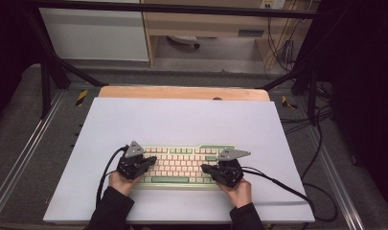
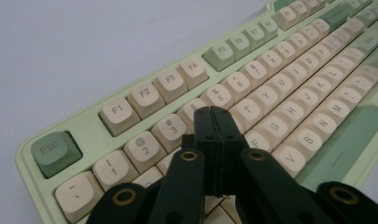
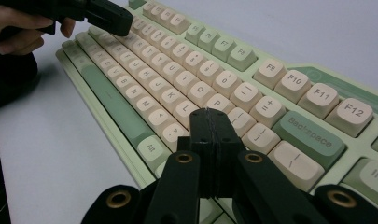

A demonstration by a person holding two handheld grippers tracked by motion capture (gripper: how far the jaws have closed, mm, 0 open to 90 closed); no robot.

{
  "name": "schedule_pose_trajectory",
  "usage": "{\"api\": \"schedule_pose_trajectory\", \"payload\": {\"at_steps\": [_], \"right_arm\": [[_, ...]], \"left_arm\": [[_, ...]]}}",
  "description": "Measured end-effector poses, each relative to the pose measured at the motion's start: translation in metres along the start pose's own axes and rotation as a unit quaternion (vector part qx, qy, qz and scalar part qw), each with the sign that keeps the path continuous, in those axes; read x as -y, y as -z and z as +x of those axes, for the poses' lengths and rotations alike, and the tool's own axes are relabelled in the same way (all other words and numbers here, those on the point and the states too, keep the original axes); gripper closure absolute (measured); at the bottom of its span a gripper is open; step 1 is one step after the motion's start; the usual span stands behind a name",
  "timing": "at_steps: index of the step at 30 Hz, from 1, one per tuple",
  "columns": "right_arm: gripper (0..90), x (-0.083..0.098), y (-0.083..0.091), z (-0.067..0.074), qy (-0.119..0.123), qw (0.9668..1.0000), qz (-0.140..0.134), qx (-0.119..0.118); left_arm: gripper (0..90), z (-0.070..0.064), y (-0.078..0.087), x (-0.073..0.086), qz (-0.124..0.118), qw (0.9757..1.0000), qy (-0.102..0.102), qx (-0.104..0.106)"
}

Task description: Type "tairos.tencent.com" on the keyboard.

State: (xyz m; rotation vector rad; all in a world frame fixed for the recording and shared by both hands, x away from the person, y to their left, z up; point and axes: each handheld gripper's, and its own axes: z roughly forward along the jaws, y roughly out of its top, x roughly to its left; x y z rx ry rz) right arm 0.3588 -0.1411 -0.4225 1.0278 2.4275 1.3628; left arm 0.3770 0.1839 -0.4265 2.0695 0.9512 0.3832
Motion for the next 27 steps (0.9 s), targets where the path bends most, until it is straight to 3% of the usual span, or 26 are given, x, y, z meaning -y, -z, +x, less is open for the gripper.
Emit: {"api": "schedule_pose_trajectory", "payload": {"at_steps": [19,27], "right_arm": [[89.9,0.0,-0.001,0.0,0.0,1.0,0.002,-0.001],[89.9,-0.001,0.001,0.001,0.001,1.0,-0.002,-0.004]], "left_arm": [[90.0,-0.001,-0.005,0.002,0.01,0.9999,-0.006,0.0],[90.0,-0.003,0.006,0.001,-0.007,0.9999,-0.014,0.005]]}}
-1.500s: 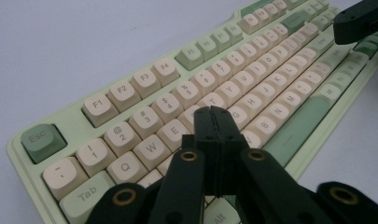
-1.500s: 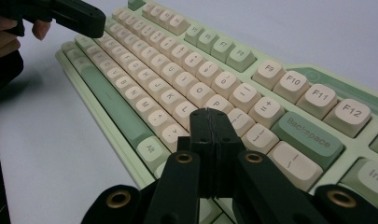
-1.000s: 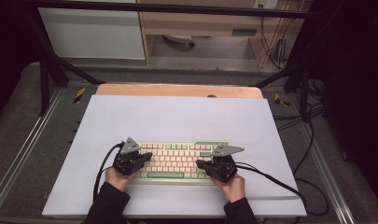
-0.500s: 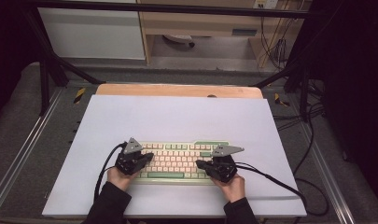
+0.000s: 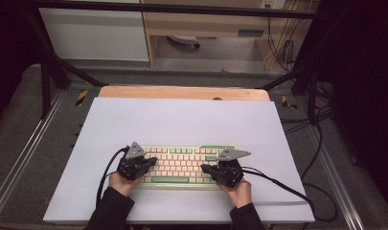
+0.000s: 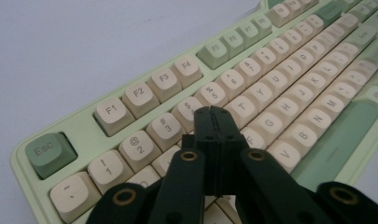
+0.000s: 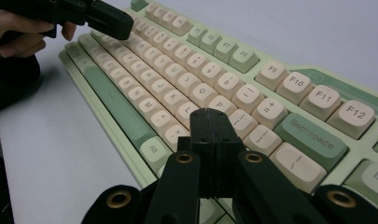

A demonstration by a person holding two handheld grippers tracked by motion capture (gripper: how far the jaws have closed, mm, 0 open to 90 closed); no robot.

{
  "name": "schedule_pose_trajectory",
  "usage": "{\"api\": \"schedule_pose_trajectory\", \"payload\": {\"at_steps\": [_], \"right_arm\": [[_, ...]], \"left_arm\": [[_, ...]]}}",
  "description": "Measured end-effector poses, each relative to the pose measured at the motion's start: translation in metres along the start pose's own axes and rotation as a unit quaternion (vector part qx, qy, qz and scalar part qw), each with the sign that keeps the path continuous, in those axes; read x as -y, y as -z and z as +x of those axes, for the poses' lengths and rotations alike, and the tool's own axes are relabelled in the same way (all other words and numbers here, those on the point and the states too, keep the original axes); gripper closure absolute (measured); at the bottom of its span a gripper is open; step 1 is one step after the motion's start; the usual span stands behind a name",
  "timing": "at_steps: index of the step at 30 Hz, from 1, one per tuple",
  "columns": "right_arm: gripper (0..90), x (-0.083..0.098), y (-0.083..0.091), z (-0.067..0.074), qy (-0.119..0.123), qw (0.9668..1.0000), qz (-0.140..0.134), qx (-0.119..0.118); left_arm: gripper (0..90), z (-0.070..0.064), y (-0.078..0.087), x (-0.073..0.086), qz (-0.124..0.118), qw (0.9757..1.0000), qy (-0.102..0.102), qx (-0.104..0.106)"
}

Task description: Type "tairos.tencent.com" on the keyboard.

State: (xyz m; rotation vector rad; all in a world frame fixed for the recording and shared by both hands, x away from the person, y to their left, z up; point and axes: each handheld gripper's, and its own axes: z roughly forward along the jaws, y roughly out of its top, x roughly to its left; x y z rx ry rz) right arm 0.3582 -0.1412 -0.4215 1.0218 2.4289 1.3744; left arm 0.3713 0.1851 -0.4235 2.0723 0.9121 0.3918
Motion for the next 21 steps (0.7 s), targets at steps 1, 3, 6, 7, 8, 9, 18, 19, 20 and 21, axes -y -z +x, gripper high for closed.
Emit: {"api": "schedule_pose_trajectory", "payload": {"at_steps": [1,3,6,7,8,9,18,19,20,21], "right_arm": [[89.9,0.0,0.0,0.0,-0.002,1.0,-0.001,0.0],[90.0,-0.001,0.0,0.001,-0.003,1.0,-0.003,-0.002],[90.0,-0.001,0.0,0.001,-0.004,1.0,-0.005,-0.006],[90.0,-0.001,-0.001,0.001,-0.004,1.0,-0.005,-0.006],[90.0,-0.002,-0.001,0.002,-0.004,1.0,-0.004,-0.007],[90.0,-0.002,-0.002,0.002,-0.003,1.0,-0.003,-0.008],[90.0,-0.007,-0.011,0.01,0.001,0.9999,-0.001,-0.017],[90.0,-0.008,-0.012,0.011,0.004,0.9998,0.0,-0.018],[90.0,-0.009,-0.013,0.013,0.004,0.9998,0.0,-0.019],[90.0,-0.01,-0.015,0.014,0.006,0.9998,0.002,-0.02]], "left_arm": [[90.0,0.0,0.002,0.0,-0.002,1.0,-0.001,0.001],[90.0,0.0,0.006,0.0,-0.007,1.0,0.001,0.005],[90.0,0.0,0.012,0.001,-0.014,0.9998,0.002,0.01],[90.0,0.0,0.014,0.002,-0.016,0.9998,0.0,0.01],[90.0,0.0,0.016,0.003,-0.017,0.9998,0.0,0.01],[90.0,0.0,0.018,0.004,-0.017,0.9998,0.0,0.011],[90.0,0.002,0.027,0.014,-0.02,0.9997,0.004,0.016],[90.0,0.002,0.027,0.015,-0.02,0.9997,0.005,0.016],[90.0,0.002,0.028,0.016,-0.022,0.9996,0.004,0.015],[90.0,0.002,0.028,0.016,-0.022,0.9996,0.007,0.016]]}}
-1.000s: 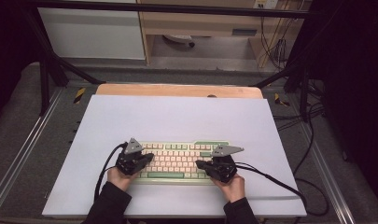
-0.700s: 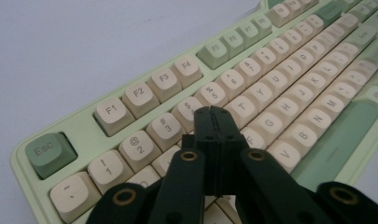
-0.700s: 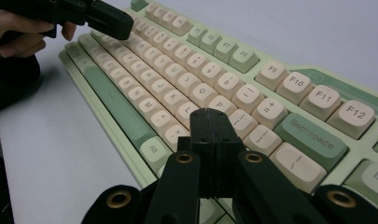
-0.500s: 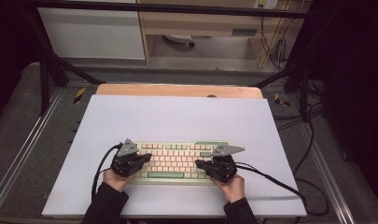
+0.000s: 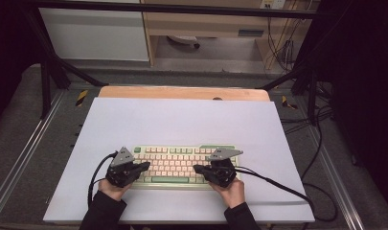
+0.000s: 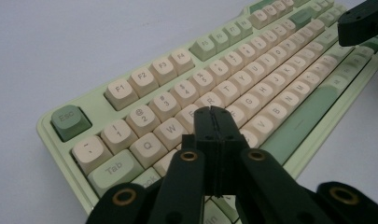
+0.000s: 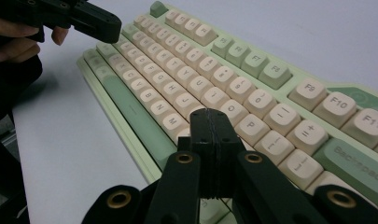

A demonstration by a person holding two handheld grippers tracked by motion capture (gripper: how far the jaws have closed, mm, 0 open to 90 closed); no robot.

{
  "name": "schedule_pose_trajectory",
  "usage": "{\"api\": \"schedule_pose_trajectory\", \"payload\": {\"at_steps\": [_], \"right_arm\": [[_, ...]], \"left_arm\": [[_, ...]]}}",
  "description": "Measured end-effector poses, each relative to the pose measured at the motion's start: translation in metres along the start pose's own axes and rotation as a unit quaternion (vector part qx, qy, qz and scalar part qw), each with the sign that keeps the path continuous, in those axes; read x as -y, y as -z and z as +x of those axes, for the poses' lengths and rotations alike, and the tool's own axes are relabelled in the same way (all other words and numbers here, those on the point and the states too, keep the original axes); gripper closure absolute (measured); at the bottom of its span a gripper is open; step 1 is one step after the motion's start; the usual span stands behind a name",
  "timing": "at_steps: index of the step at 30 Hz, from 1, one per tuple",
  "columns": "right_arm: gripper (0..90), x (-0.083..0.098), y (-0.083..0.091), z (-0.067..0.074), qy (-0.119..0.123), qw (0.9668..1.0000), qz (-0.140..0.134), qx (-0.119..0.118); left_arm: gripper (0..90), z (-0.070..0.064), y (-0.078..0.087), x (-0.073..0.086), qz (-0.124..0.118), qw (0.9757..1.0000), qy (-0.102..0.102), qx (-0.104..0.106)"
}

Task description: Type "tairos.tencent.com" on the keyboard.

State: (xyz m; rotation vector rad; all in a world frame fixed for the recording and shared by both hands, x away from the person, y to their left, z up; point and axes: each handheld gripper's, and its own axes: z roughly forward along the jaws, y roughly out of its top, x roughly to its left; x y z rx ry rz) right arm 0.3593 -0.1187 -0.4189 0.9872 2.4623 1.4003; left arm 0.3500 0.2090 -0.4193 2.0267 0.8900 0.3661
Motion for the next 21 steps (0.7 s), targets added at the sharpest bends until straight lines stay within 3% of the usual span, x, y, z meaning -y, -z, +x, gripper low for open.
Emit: {"api": "schedule_pose_trajectory", "payload": {"at_steps": [21], "right_arm": [[90.0,-0.014,-0.03,0.019,0.011,0.9997,0.009,-0.019]], "left_arm": [[90.0,0.001,0.0,0.002,0.002,1.0,0.0,0.002]]}}
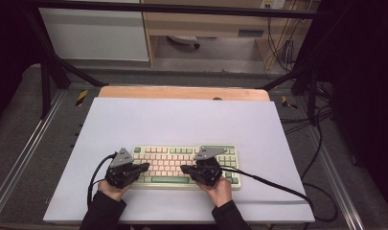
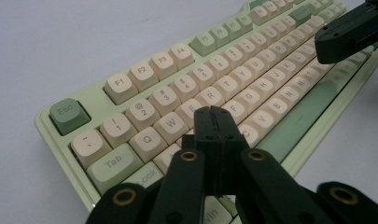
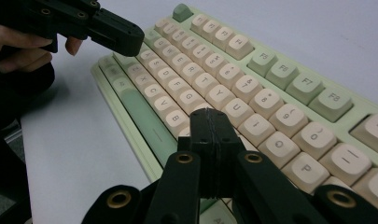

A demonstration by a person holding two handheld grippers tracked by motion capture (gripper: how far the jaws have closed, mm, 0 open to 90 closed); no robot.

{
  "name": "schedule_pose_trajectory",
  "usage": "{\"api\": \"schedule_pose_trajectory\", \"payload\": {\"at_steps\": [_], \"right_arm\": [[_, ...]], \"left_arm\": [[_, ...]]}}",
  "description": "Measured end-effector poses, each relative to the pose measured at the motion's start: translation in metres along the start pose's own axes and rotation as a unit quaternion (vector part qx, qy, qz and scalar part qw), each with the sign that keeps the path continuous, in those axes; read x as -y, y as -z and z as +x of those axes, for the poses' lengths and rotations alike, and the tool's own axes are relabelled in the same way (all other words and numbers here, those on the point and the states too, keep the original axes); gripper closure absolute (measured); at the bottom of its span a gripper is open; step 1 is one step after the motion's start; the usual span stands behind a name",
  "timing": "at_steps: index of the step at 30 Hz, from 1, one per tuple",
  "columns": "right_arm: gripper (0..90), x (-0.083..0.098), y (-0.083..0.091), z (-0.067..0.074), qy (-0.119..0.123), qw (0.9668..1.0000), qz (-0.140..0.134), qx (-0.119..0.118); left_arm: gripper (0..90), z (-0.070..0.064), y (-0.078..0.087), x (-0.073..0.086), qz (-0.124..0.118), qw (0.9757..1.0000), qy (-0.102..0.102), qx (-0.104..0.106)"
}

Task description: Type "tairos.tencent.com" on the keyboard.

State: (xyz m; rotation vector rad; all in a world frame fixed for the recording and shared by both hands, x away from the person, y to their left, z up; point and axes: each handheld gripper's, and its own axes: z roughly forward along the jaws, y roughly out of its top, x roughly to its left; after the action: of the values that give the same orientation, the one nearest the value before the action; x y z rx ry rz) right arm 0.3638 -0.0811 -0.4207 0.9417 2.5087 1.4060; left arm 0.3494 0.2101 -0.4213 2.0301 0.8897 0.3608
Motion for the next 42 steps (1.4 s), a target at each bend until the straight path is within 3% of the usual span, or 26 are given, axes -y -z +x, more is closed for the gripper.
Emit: {"api": "schedule_pose_trajectory", "payload": {"at_steps": [20,36,42], "right_arm": [[90.0,0.001,-0.024,0.007,0.011,0.9996,0.026,-0.004],[90.0,0.003,-0.027,0.008,0.024,0.9991,0.035,0.0],[90.0,0.0,-0.022,0.009,0.021,0.9995,0.023,-0.001]], "left_arm": [[90.0,0.001,0.0,0.0,-0.001,1.0,0.001,0.0],[90.0,0.001,0.001,0.0,-0.003,1.0,0.002,0.0],[90.0,0.001,0.002,-0.001,-0.005,1.0,0.001,0.001]]}}
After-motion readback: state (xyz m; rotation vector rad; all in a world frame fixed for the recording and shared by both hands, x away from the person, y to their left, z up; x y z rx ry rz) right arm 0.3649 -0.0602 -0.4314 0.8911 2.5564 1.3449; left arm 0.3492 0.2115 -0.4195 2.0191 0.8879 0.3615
